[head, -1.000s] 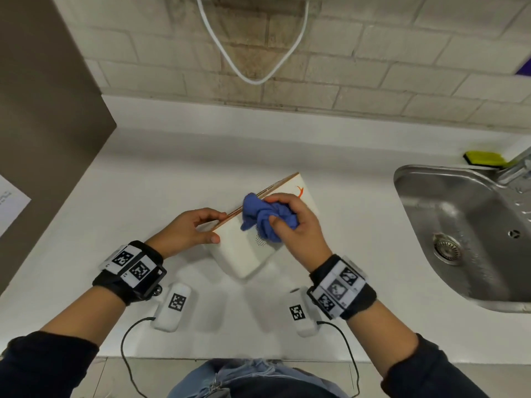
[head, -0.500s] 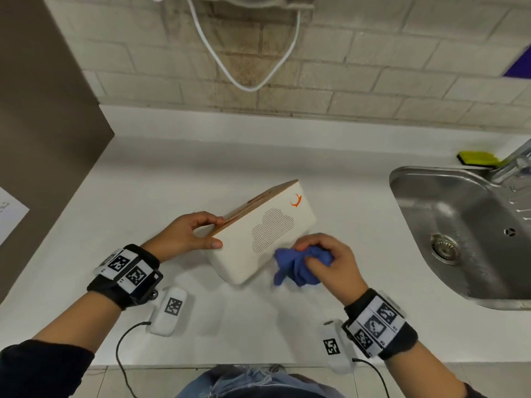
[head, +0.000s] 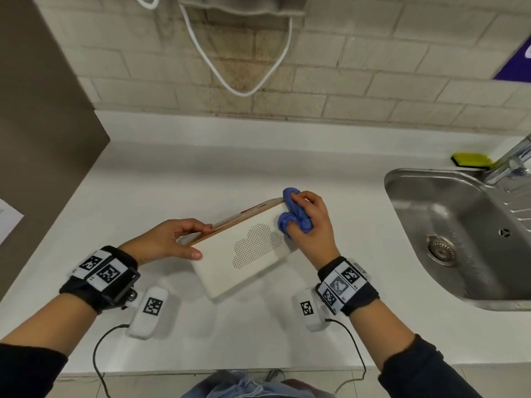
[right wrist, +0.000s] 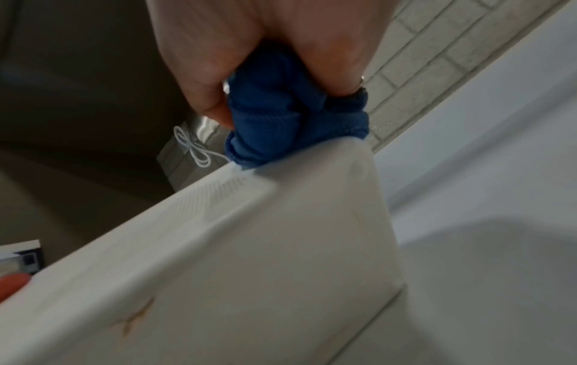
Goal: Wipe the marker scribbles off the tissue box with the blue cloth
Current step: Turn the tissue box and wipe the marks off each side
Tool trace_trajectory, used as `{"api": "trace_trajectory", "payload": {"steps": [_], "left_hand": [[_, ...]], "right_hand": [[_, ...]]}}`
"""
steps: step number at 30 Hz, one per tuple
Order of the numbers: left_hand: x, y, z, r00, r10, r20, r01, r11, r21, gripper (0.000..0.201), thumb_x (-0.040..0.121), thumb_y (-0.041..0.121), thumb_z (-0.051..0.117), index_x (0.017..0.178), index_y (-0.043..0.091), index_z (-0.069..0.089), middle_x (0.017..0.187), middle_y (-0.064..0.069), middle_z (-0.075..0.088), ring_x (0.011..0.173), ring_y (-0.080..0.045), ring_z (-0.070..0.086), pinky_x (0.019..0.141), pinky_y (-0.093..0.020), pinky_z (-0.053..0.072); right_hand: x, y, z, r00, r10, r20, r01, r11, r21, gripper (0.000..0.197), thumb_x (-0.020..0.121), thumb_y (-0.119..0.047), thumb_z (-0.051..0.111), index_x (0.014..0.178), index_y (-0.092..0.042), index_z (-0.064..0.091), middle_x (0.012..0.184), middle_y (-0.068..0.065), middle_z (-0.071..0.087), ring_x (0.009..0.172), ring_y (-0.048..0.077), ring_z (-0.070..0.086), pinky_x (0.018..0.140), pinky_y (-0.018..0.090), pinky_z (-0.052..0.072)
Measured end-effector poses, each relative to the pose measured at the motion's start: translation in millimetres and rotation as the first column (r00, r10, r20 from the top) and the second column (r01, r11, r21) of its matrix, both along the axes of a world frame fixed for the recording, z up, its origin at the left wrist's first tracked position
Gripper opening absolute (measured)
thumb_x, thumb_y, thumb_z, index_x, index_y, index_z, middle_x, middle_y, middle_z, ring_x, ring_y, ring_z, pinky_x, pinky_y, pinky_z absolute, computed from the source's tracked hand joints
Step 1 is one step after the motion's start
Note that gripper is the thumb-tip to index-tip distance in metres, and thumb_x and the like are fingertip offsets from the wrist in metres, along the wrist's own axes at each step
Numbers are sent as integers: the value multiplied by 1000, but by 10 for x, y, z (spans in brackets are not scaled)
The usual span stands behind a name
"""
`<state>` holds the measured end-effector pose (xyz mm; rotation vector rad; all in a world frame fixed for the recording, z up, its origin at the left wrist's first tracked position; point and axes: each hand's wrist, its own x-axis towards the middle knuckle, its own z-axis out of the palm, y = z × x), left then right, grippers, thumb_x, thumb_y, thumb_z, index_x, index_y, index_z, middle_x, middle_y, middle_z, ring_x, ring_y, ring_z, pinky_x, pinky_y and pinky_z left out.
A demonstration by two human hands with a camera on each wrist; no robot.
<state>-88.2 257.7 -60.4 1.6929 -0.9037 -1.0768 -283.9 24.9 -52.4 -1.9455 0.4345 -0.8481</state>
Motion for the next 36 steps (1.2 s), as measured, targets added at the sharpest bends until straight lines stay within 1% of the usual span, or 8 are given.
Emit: {"api": "trace_trajectory", "payload": {"steps": [6, 10, 14, 19, 23, 27, 31, 36], "left_hand": [[-33, 18, 1, 1000, 4, 17, -4, 1000, -11, 71, 39, 51, 87, 105, 31, 66, 123, 14, 62, 120, -3, 51, 99, -19, 36], [-17, 32, -19, 1000, 23, 17, -22, 1000, -16, 74, 43, 47, 86, 110, 24, 64, 127, 6, 60, 122, -7, 51, 102, -24, 36], [-22, 41, -35, 999, 27, 26, -27, 999, -17, 79, 39, 57, 86, 109, 27, 65, 126, 9, 61, 121, -7, 51, 103, -28, 35], [4, 21, 2, 995, 51, 81, -48, 998, -35, 78, 34, 62, 84, 104, 35, 66, 122, 23, 59, 116, -1, 53, 96, -19, 37], [5, 22, 47, 994, 36, 107, -36, 999, -3, 75, 32, 64, 83, 101, 40, 66, 121, 30, 57, 116, 5, 51, 96, -17, 35], [-6, 33, 73, 995, 25, 93, -28, 999, 27, 72, 32, 60, 85, 99, 41, 67, 121, 22, 61, 119, 2, 50, 101, -22, 34], [-28, 45, 98, 998, 30, 55, -31, 999, 33, 68, 35, 51, 87, 99, 38, 68, 126, 13, 58, 121, -2, 48, 106, -28, 32], [-43, 51, 86, 998, 45, 47, -46, 999, 9, 73, 33, 59, 86, 101, 38, 68, 126, 12, 58, 119, 1, 50, 99, -18, 35]], "right_hand": [[43, -115, 35, 985, 173, 5, -164, 943, -290, 33, 65, 14, 59, 96, 7, 67, 102, 3, 53, 104, -14, 47, 84, 7, 39], [-68, -160, -68, 950, 277, -146, -312, 866, -391, 33, 65, 6, 63, 95, -7, 70, 99, -1, 62, 94, 17, 56, 86, 27, 42], [-247, -187, -111, 924, 274, -268, -356, 870, -340, 26, 67, 1, 56, 84, -12, 71, 92, 3, 68, 83, 17, 52, 81, 21, 42], [-676, -352, -327, 720, 163, -674, -375, 909, -181, 42, 60, -43, 42, 66, -12, 69, 74, 2, 67, 72, 20, 58, 69, 37, 53], [-845, -445, -185, 960, 68, -272, -12, 980, 200, 19, 62, -16, 50, 68, -25, 66, 73, -7, 69, 74, 6, 63, 72, 22, 50], [-595, -283, 106, 993, 66, 101, -108, 865, 491, 24, 67, -10, 52, 90, -13, 57, 96, 4, 62, 85, 8, 62, 73, 21, 52], [-182, 4, 61, 998, -45, 34, 30, 933, 359, 20, 66, -10, 58, 84, -21, 59, 90, -1, 63, 83, 3, 61, 77, 19, 49], [58, 243, -145, 931, -357, -77, 361, 932, 33, 11, 76, -13, 62, 82, -23, 65, 101, 4, 62, 93, 27, 49, 71, 25, 38]]}}
